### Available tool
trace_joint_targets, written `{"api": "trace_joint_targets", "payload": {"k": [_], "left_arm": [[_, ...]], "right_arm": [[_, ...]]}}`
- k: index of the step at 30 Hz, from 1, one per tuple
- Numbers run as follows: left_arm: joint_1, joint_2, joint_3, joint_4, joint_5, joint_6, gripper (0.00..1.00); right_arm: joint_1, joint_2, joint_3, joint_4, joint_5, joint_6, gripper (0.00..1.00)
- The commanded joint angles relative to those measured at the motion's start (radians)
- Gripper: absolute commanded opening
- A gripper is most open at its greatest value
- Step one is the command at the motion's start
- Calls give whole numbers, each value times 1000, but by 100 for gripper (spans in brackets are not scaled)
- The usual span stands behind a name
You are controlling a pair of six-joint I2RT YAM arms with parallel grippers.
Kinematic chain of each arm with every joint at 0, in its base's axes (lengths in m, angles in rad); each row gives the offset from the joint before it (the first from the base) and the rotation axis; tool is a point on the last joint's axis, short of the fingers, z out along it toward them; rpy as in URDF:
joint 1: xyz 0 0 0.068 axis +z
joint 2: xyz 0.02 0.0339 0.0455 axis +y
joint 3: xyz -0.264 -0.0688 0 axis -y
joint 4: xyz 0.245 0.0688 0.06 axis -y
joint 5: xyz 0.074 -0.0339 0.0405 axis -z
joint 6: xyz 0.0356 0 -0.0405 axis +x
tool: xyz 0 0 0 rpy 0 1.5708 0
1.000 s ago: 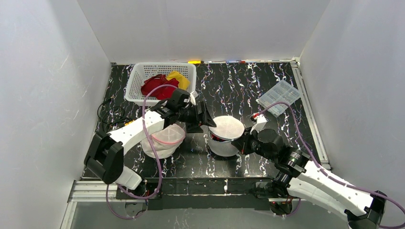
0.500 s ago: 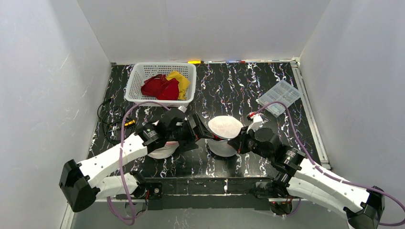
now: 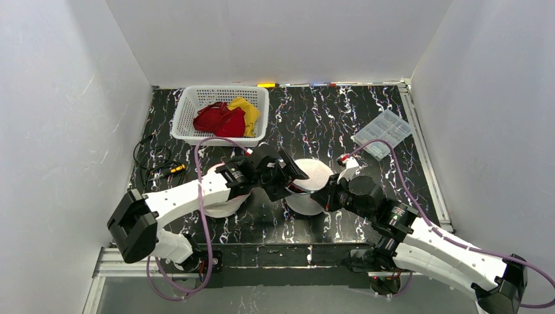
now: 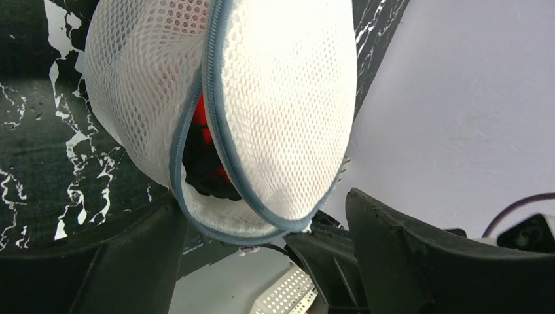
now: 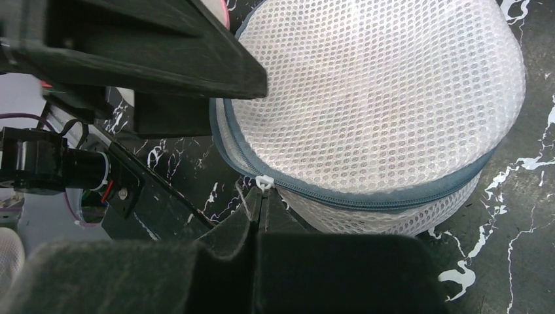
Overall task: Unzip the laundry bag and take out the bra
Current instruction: Unzip the laundry bag at the center of the board.
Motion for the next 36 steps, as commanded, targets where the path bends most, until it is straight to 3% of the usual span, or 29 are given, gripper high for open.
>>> {"api": "trace_joint_targets", "payload": {"k": [1,7,11,15,20,26,28,32,36], "left_arm": [[-7,35,34,32,-3,-14,81],[-8,45,12,52,-16,-5,56],[-8,41,11,58,-32,18,22],[-3,34,5,51,-42,33,0],[9,3,-12,42,-75,55,0],[51,-43,-25,57,-29,119,0],[92,-36,-14,95,79,191,0],[201,37,44,282,511,345,0],[231,120,135,237,738,500,0]], "right_arm": [[11,-20,-3,36,-14,-11,1],[14,-35,0,16,-10,-11,1],[14,-40,12,-6,-4,-22,1],[14,-48,39,-61,24,-38,1],[14,-71,71,-164,96,-32,1],[14,-137,71,-307,295,38,1],[14,-157,69,-275,258,23,1],[14,-183,83,-143,99,-61,1],[14,-124,121,-110,17,-77,1]]}}
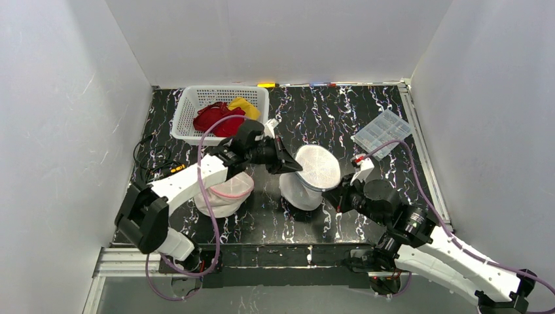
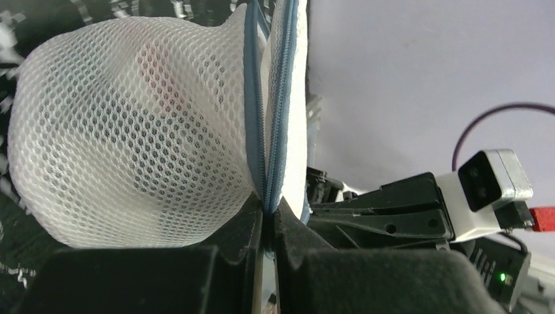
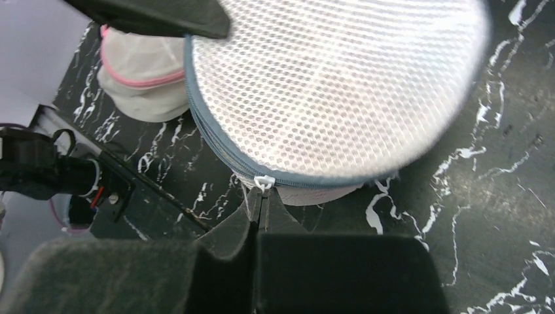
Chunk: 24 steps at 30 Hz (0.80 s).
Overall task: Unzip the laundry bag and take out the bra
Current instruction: Unzip the laundry bag at the center of the board.
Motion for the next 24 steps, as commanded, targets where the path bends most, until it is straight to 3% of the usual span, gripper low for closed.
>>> {"api": "trace_joint_targets", "payload": {"k": [1,5,13,18,20,21,24], "left_arm": [[35,69,117,17,356,234,1],[43,103,94,22,363,268,8],[44,82,14,-64,223,255,66],[43,-7,-40,-156,129,241,87],[43,-59,-51,-227,69,222,90],[44,-92,-60,-258,31,205,97],[37,-206,-111,-281,-46,124,98]], "right_arm": [[1,43,71,102,-100,-38,1],[1,51,33,147,-106,2,1],[1,52,-19,159,-89,29,1],[1,64,-34,174,-96,34,1],[1,69,-35,179,-98,32,1],[1,71,-35,180,-98,30,1],[1,81,-36,187,-98,21,1]]}}
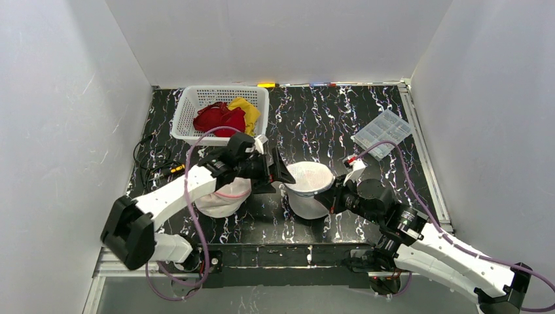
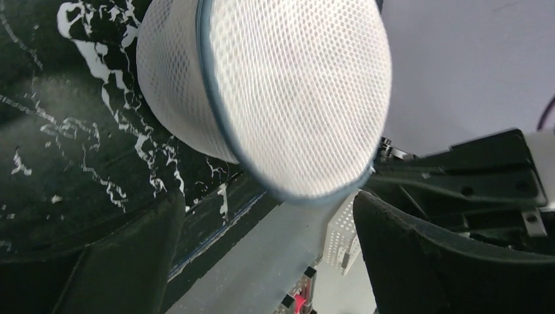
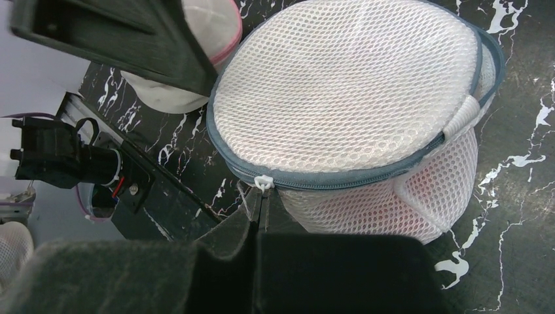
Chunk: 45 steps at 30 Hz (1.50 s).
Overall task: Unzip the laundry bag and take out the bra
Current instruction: Unzip the laundry bag at the center of the board.
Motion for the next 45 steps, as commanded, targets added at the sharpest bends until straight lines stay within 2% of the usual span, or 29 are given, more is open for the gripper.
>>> {"api": "trace_joint_targets", "payload": {"k": [1,4,8,16,20,23,25,29,31,36,45], "left_arm": [[-10,-183,-55,-93,-137,-110,99],[-47,-241,-94,-77,-192,-227,99],[-167,-254,-103,-7,-334,-355,99],[-196,-85,1,66,-366,-382,97],[-196,-26,23,86,-373,-386,81],[-196,-16,11,104,-389,-395,62],[-195,-18,3,106,-404,-394,48],[-195,-27,2,79,-435,-384,13],[-196,-32,4,59,-450,-381,1],[-197,-50,3,22,-488,-377,0],[-195,-109,-25,-17,-566,-386,0]], "right_arm": [[1,16,-2,65,-2,-6,1],[1,30,-3,77,-8,-10,1],[1,48,-3,103,-26,-11,1],[1,84,12,120,-56,-24,1],[2,76,16,110,-55,-27,1],[2,72,23,97,-54,-32,1],[3,64,27,85,-48,-35,1],[2,49,35,58,-39,-40,1],[3,40,38,44,-33,-41,1],[2,28,53,-3,-11,-46,1],[2,9,64,-121,125,-12,1]]}}
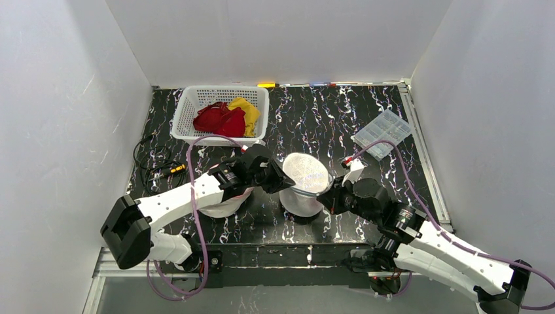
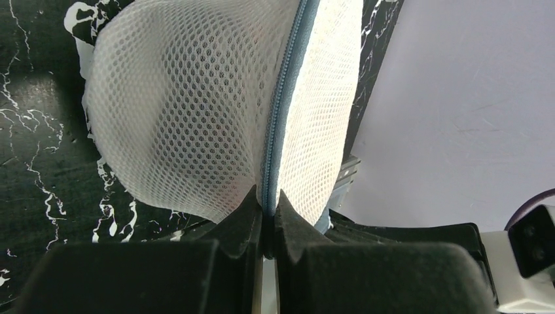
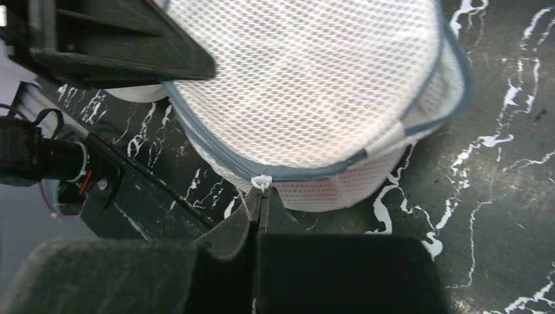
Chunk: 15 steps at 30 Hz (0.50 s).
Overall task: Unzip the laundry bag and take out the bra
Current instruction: Unzip the laundry bag at the center of the board.
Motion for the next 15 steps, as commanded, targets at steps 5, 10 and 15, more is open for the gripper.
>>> {"api": "trace_joint_targets", "payload": {"k": [5,10,15], "left_arm": [[5,-62,-23,-46,-81,14,0],[6,-75,-55,-15,-77,7,0],[6,-83,-83,17,-72,3,0]], "right_arm": [[2,-10,42,-98,180,52,1],[2,16,41,-104,213,74,1],[2,38,26,-95,218,110,1]]}}
